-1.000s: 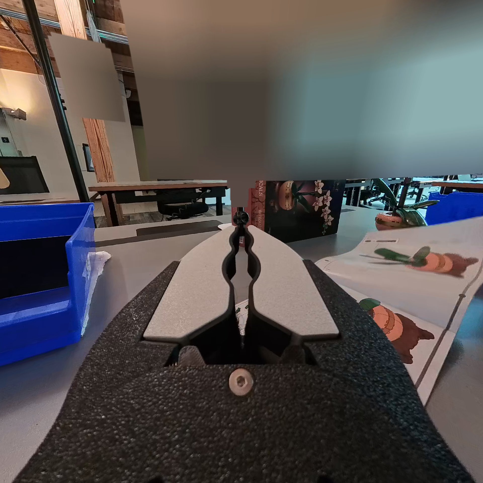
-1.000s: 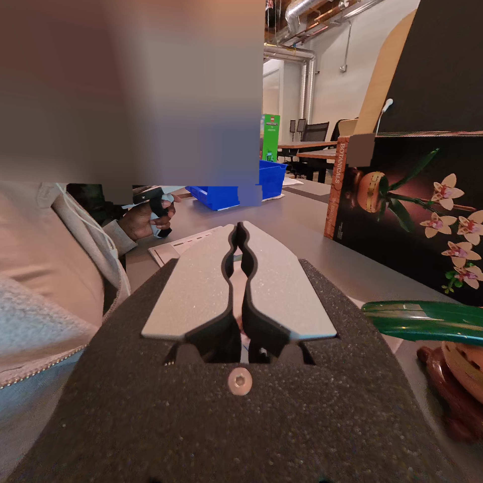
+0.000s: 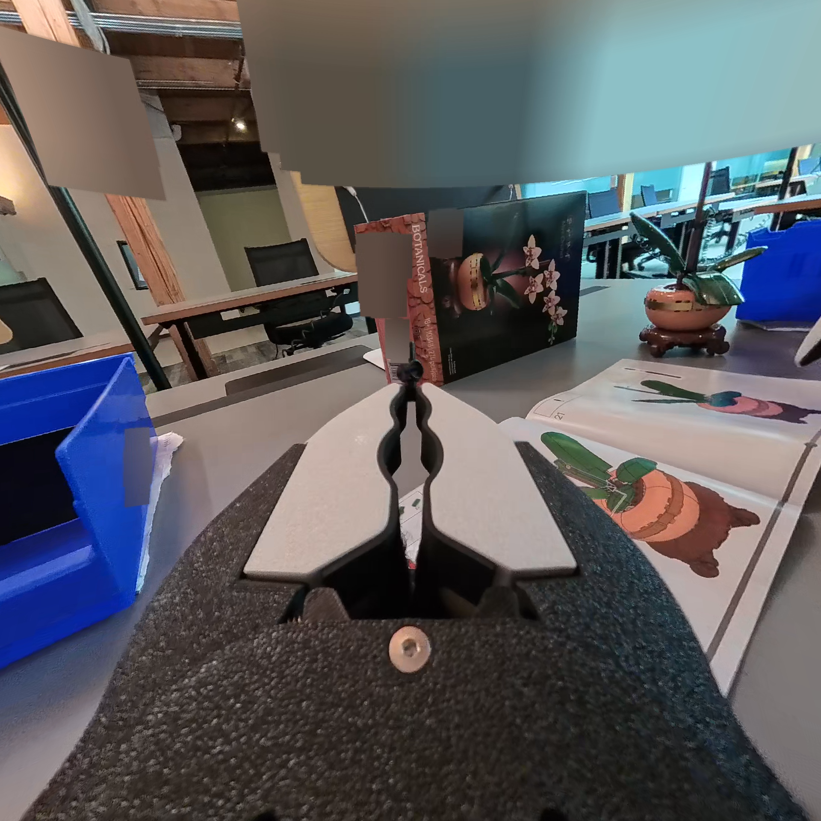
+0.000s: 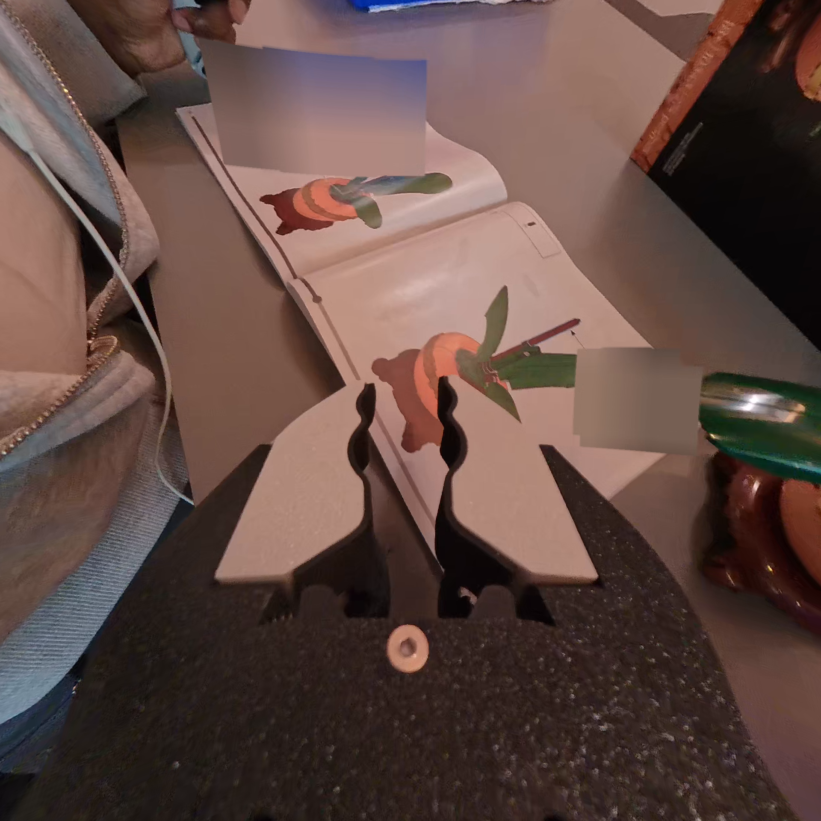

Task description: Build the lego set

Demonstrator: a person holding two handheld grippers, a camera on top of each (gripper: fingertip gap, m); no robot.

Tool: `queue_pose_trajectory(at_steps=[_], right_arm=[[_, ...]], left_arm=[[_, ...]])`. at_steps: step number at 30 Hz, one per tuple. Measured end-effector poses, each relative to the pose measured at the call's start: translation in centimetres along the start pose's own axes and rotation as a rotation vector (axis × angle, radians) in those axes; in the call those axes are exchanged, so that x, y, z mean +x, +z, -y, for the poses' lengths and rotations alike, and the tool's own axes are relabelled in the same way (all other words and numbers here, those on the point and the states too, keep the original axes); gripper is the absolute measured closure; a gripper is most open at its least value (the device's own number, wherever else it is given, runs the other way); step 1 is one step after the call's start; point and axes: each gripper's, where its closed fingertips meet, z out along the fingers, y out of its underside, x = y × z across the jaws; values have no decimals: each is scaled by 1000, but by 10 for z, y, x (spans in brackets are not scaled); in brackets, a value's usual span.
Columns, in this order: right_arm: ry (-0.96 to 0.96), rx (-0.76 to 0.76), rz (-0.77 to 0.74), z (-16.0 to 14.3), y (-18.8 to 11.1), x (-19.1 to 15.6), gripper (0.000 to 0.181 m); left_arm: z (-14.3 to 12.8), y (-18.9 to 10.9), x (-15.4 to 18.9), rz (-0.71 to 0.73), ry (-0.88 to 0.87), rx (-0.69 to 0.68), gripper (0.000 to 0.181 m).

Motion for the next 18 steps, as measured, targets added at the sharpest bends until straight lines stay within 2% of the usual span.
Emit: queue_pose_trajectory(at_steps=[4, 12, 18], right_arm=[[-22, 34, 24, 15, 11, -5, 155], [-16, 352, 176, 97, 49, -25, 161], [-9, 479, 296, 143, 70, -45, 163]], left_arm=[[-2, 1, 4, -13, 19, -14, 179], [0, 0, 4, -30, -37, -1, 179], [9, -2, 7, -42, -110, 27, 179]])
